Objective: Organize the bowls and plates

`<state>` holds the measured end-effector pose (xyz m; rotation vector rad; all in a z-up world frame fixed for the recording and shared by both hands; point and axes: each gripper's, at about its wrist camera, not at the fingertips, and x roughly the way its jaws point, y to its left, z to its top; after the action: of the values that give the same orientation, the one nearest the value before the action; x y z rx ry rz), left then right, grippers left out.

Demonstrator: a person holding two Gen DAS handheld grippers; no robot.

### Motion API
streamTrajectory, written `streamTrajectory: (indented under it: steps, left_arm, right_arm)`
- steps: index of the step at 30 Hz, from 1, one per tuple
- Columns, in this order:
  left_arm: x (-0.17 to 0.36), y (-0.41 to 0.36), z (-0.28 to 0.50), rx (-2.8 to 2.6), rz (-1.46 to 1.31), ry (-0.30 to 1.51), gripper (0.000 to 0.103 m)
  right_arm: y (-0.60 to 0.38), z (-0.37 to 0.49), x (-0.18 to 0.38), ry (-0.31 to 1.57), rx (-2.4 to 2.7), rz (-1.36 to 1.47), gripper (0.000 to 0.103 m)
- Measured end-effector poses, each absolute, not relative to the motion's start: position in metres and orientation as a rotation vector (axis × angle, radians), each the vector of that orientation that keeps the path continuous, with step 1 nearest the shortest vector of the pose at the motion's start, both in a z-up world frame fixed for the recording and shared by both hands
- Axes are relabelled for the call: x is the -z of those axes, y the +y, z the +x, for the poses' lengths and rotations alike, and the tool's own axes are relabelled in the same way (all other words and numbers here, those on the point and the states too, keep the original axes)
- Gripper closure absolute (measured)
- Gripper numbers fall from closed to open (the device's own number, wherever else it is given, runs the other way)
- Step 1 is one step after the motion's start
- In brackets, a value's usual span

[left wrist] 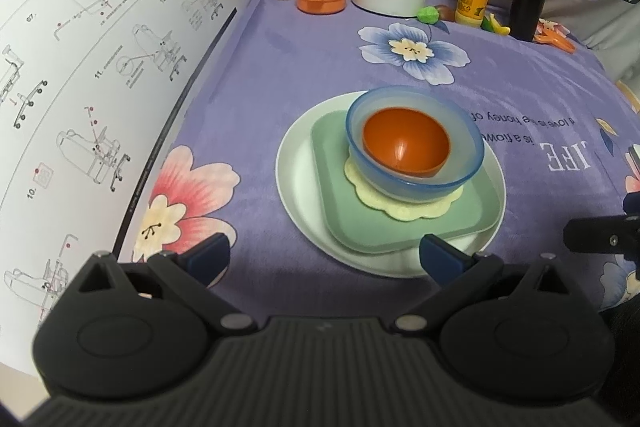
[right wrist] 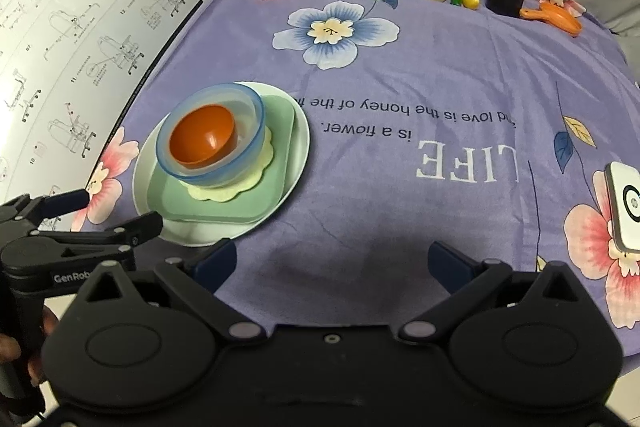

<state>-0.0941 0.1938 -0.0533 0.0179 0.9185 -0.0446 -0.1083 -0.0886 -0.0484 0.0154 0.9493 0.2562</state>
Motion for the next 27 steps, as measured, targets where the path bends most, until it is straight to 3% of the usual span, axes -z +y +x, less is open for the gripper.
streamTrajectory:
  steps: [27]
  left_arm:
    - [0.04,0.194,-0.096,0.066,0.055,0.89,0.0]
  right_arm:
    - [-0.089,-0.11,0.047,0.949,-0.267,0.008,0.0]
